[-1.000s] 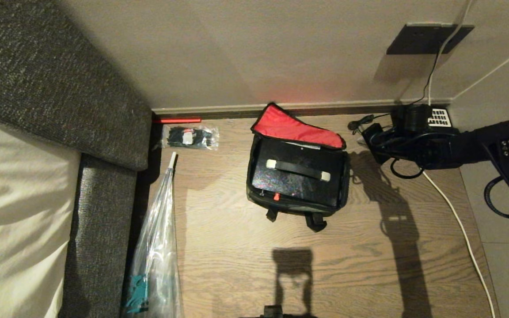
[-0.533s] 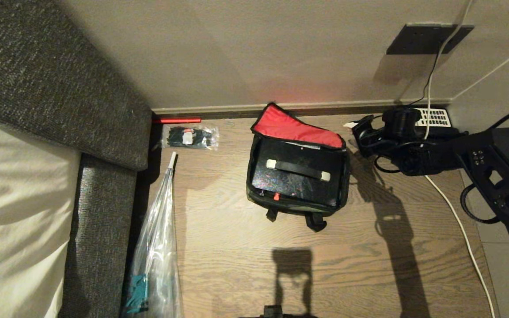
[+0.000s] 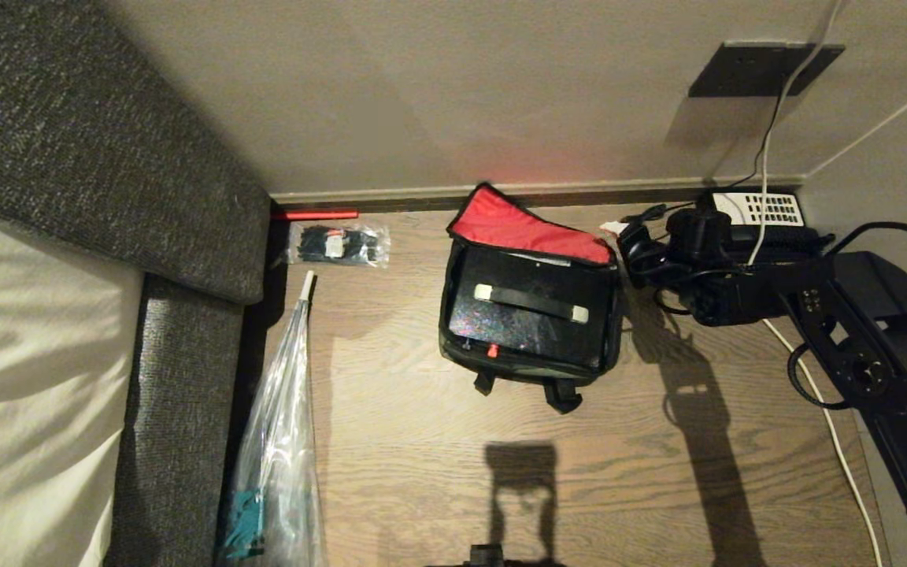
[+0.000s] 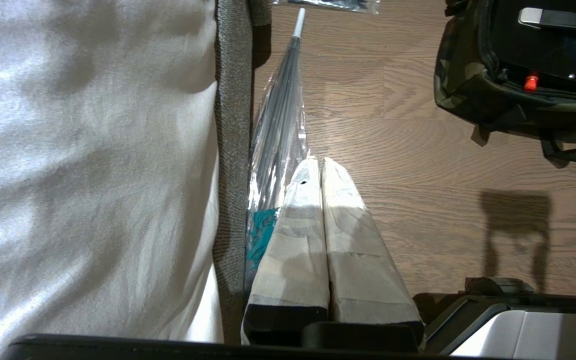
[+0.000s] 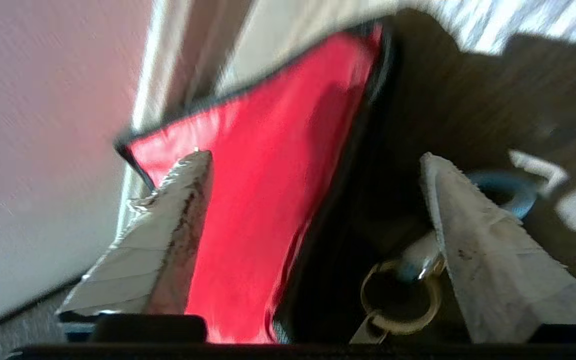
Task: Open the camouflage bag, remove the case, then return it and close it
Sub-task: Close the top of the storage box
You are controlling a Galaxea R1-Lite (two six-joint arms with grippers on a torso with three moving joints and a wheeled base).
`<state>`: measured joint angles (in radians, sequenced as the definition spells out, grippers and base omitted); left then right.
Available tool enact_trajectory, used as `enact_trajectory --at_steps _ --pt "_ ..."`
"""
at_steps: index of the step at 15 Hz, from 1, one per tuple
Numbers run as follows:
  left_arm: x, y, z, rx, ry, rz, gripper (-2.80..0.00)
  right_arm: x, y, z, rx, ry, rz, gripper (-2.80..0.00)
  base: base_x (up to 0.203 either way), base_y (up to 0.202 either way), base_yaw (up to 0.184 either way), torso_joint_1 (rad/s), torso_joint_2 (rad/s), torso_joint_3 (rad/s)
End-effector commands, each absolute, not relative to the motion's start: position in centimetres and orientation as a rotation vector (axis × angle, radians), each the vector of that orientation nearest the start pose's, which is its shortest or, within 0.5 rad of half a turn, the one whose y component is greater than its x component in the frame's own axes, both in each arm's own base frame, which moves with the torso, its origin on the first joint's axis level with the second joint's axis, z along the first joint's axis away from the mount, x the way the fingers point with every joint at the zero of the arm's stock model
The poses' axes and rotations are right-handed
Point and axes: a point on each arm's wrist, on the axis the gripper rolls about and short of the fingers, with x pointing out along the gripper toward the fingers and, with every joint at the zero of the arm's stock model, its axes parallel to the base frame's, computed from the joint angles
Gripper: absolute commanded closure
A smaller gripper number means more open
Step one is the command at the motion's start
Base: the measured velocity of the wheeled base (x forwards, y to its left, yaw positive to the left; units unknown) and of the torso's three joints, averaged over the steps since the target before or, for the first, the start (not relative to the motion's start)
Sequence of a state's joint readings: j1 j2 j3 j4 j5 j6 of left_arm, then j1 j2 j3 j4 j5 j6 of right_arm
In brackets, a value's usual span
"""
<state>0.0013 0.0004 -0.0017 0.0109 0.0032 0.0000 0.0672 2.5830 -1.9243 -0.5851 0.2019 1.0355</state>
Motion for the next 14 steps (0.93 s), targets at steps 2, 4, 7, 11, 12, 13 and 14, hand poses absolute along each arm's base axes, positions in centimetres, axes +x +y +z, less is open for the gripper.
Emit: enact_trajectory --at_steps 2,4,7,11,12,13,14 --pt "-2.29 0.01 7.48 0.0 0.009 0.006 0.0 54.13 4.19 9.69 1.04 0.2 0.212 -2.8 0.0 0.0 0.0 0.0 0.0 0.0" --pt "-2.29 0.0 7.48 0.0 0.009 0.005 0.0 54.2 4.19 10.17 1.04 0.139 0.242 -2.8 0.0 0.0 0.0 0.0 0.0 0.0" --pt "-2.29 0.0 7.48 0.0 0.009 0.005 0.0 54.25 4.13 10.3 1.04 0.112 0.266 0.0 0.0 0.0 0.0 0.0 0.0 0.0" --pt "-2.29 0.0 7.48 0.0 0.009 0.005 0.0 54.23 4.2 10.04 1.04 0.137 0.264 0.0 0.0 0.0 0.0 0.0 0.0 0.0" --pt "-2.29 0.0 7.48 0.0 0.009 0.005 0.0 54.22 4.15 10.01 1.035 0.137 0.264 0.0 0.0 0.0 0.0 0.0 0.0 0.0" --pt "-2.29 0.0 7.48 0.0 0.009 0.005 0.0 54.19 4.15 10.22 1.035 0.134 0.267 0.0 0.0 0.0 0.0 0.0 0.0 0.0" --pt "-2.29 0.01 7.48 0.0 0.009 0.006 0.0 54.18 4.15 10.25 1.034 0.134 0.267 0.0 0.0 0.0 0.0 0.0 0.0 0.0"
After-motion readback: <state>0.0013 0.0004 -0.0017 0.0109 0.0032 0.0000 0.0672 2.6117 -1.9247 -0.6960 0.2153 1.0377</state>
